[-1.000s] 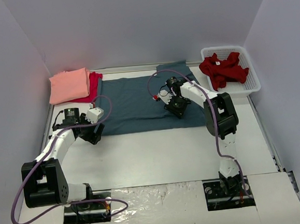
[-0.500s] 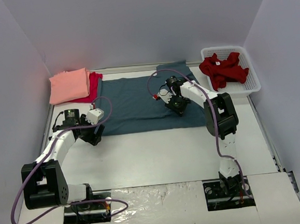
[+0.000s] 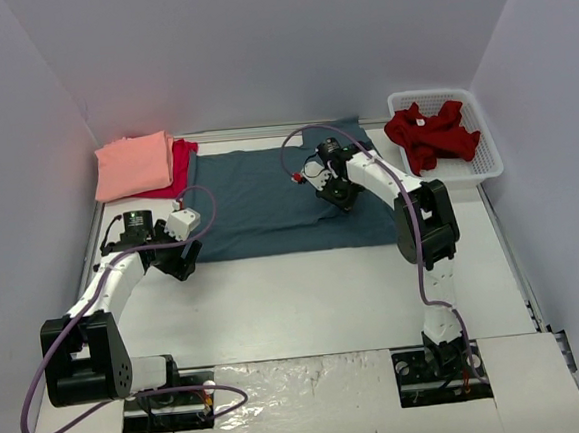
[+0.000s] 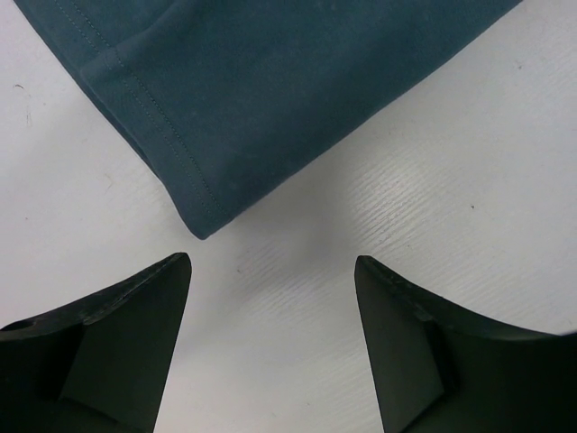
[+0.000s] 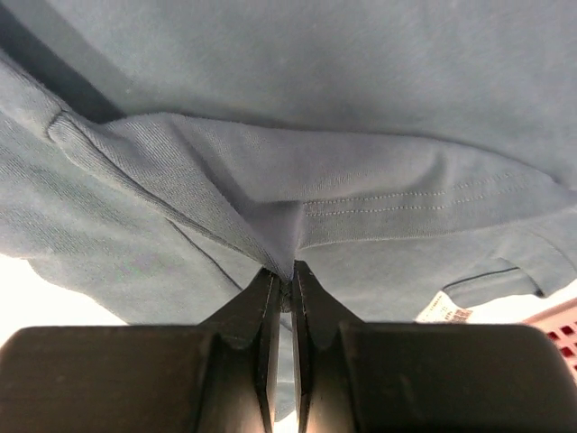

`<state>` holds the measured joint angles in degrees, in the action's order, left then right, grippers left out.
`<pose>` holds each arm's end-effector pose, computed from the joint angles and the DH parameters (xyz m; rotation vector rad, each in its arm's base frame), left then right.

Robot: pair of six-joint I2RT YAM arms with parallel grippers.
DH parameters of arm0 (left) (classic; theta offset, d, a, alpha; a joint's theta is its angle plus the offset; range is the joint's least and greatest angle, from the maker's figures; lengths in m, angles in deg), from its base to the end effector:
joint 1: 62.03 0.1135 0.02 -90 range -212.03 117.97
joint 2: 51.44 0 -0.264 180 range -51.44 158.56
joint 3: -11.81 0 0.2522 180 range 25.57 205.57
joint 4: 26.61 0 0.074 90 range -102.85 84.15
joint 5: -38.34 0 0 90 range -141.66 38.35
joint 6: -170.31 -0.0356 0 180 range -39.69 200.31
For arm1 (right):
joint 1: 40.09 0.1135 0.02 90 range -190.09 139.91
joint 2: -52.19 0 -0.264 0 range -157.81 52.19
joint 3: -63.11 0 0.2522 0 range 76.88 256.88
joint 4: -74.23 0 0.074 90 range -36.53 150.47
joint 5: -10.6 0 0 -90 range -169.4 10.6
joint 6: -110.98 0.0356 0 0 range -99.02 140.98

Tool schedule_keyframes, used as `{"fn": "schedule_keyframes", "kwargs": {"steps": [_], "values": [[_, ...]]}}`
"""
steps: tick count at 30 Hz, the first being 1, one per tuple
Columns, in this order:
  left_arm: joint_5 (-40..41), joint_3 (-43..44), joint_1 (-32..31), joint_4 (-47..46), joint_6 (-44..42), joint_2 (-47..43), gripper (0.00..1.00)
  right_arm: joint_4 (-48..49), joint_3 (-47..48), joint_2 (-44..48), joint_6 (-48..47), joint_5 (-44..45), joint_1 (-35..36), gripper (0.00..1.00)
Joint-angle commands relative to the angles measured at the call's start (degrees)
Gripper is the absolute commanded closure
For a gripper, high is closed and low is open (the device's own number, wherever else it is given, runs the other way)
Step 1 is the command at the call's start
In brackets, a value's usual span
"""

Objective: Fold and stack the t-shirts
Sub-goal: Fold the flattened tshirt in 1/3 of the way

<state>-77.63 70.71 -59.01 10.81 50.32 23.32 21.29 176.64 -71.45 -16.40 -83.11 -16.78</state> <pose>0.2570 -0.0020 0.2143 0.7352 2.2814 -0.3031 0.4254 0.1858 0.1914 -1.3653 2.2912 0.0075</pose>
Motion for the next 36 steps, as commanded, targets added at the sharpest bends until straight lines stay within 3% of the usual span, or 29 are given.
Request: {"fn": "schedule_keyframes", "kwargs": {"steps": [1, 20, 31, 34, 36], "values": [[-1.44, 0.12, -0.04, -0.28, -1.11, -1.64, 0.28, -2.04, 2.71, 2.08, 0.03, 2.47, 0.95, 1.0], [-1.97, -0.14, -0.04, -0.46, -1.73, -1.11, 0.28, -2.04, 10.88, -4.15, -1.11, 7.66, 4.29, 1.0], [-2.24, -0.41, 0.05, -0.28, -1.91, -1.55, 0.27, -1.87, 19.49, -11.88, -1.46, 9.68, 6.48, 0.95], [-2.15, -0.58, 0.05, -0.37, -2.08, -1.9, 0.27, -1.34, 23.45, -14.08, -1.37, 10.91, 7.45, 0.89], [-2.32, -0.67, 0.05, -0.37, -2.17, -2.34, 0.27, -0.81, 25.29, -14.88, -1.2, 11.52, 7.98, 0.72]]}}
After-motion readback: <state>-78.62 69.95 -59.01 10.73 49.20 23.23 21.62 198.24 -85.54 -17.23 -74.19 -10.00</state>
